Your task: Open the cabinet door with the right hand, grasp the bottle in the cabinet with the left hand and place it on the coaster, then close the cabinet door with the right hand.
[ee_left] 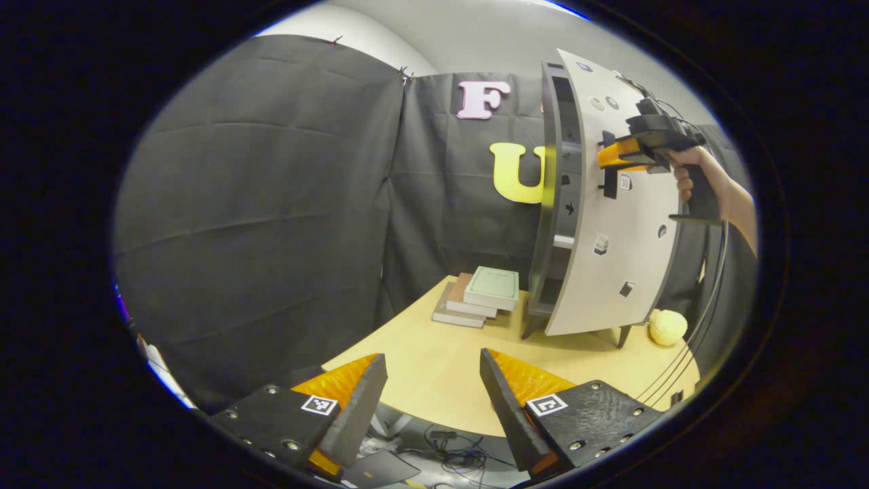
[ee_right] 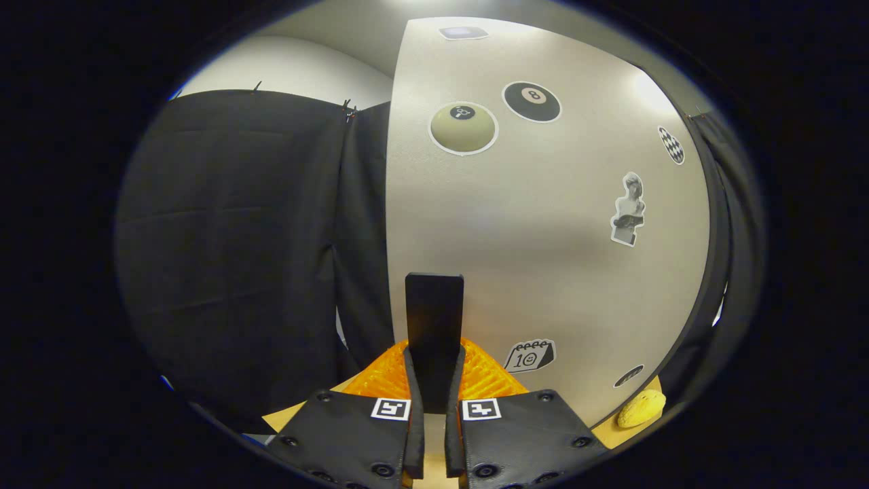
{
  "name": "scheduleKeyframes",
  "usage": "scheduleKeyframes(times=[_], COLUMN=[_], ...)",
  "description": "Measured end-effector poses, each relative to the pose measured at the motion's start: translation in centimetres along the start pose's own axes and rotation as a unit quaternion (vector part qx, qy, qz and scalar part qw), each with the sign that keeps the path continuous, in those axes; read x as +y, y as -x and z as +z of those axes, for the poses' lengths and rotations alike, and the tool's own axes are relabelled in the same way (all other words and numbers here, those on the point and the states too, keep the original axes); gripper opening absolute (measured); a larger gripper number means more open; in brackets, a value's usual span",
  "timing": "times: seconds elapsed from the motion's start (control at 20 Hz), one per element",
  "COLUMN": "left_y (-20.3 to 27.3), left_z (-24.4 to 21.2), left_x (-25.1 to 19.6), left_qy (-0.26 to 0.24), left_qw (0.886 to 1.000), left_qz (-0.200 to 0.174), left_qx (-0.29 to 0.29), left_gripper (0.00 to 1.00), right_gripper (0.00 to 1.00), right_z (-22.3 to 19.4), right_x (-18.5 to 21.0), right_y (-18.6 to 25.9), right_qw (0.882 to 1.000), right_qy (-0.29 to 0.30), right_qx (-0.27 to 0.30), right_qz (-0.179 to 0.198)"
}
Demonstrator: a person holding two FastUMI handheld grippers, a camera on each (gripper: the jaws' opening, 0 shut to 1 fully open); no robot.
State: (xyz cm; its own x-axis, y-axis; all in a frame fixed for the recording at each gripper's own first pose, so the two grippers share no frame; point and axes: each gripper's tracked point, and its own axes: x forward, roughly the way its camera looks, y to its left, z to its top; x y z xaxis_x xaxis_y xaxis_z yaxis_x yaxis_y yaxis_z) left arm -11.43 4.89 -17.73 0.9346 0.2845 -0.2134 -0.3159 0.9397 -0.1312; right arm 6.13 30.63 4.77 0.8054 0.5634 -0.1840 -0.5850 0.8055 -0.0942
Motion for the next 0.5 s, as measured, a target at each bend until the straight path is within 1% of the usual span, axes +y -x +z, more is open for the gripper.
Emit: scheduleKeyframes(times=[0.05, 0.1, 0.15, 0.2, 0.25, 0.35, 0.4, 0.45, 0.5], left_y=[0.4, 0.8, 1.2, 1.7, 2.3, 3.4, 3.9, 4.4, 4.9], left_z=[0.1, 0.3, 0.3, 0.5, 1.0, 1.8, 2.1, 2.1, 2.3], left_x=[-0.8, -1.4, -1.9, -2.4, -2.8, -3.6, -3.9, -4.2, -4.7], left_qy=[0.002, -0.001, -0.007, -0.013, -0.017, -0.019, -0.019, -0.017, -0.015], left_qw=[1.000, 1.000, 1.000, 1.000, 1.000, 1.000, 1.000, 1.000, 1.000], left_qz=[-0.004, -0.006, -0.007, -0.006, -0.006, -0.004, -0.002, 0.000, 0.001], left_qx=[0.001, 0.001, 0.001, 0.001, -0.002, -0.010, -0.011, -0.012, -0.013], left_gripper=[0.83, 0.84, 0.83, 0.85, 0.85, 0.86, 0.83, 0.83, 0.86], right_gripper=[0.14, 0.12, 0.12, 0.12, 0.13, 0.14, 0.14, 0.14, 0.12], right_z=[-0.4, -0.5, -0.7, -0.8, -1.0, -1.3, -1.4, -1.5, -1.7], right_x=[-0.4, -0.7, -0.8, -1.0, -1.2, -1.9, -2.2, -2.4, -2.7], right_y=[0.9, 1.8, 2.4, 3.1, 3.7, 5.3, 6.1, 6.7, 7.4], right_qw=[1.000, 1.000, 1.000, 1.000, 1.000, 0.999, 0.999, 0.999, 0.999], right_qy=[0.002, 0.004, 0.006, 0.003, -0.001, -0.004, -0.003, -0.002, -0.005], right_qx=[0.001, 0.001, 0.001, 0.001, 0.002, 0.001, 0.000, 0.000, -0.001], right_qz=[0.005, 0.010, 0.016, 0.022, 0.028, 0.038, 0.042, 0.047, 0.051])
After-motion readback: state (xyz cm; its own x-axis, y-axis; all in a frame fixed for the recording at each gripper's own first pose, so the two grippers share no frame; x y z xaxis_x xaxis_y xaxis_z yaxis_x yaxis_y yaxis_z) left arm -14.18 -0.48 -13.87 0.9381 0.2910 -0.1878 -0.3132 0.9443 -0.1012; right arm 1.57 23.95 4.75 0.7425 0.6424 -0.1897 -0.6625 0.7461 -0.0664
